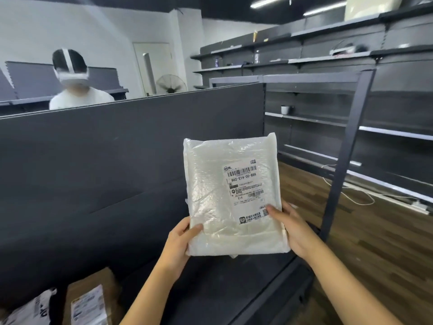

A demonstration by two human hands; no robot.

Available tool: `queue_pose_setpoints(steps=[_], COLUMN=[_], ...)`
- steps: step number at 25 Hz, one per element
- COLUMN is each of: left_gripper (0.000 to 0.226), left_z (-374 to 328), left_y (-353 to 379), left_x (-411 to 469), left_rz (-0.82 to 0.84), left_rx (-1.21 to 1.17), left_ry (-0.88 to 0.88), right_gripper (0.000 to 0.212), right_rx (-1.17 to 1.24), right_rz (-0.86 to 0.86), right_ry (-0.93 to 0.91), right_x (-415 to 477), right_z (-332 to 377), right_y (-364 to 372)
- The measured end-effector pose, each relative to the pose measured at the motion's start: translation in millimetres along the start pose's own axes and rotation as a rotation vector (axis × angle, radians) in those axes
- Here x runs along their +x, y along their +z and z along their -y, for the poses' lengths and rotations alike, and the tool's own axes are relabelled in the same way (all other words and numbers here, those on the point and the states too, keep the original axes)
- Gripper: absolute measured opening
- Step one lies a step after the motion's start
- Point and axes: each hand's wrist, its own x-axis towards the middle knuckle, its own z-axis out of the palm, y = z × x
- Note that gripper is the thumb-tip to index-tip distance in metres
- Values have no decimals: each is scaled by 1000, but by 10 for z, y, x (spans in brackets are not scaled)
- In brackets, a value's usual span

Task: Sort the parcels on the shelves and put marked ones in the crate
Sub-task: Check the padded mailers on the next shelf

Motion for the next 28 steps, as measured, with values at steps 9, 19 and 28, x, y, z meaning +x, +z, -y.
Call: queue_pose_setpoints(steps=[9, 19, 28], left_gripper=[14, 47, 75], left_z=[159, 520, 518], left_y=[-444, -1266, -2411], left_x=[-740, -957, -1359], left_rz=[-232, -508, -761], left_rx=[72, 436, 756], left_ry=[-27, -207, -267], right_gripper=[36, 25, 21], right_rx=[24, -263, -265], right_rz=[64, 140, 333], right_ry=[246, 402, 592], right_x=[-76, -13, 50], right_z=[-684, -1240, -2206], right_y=[361, 1250, 2559])
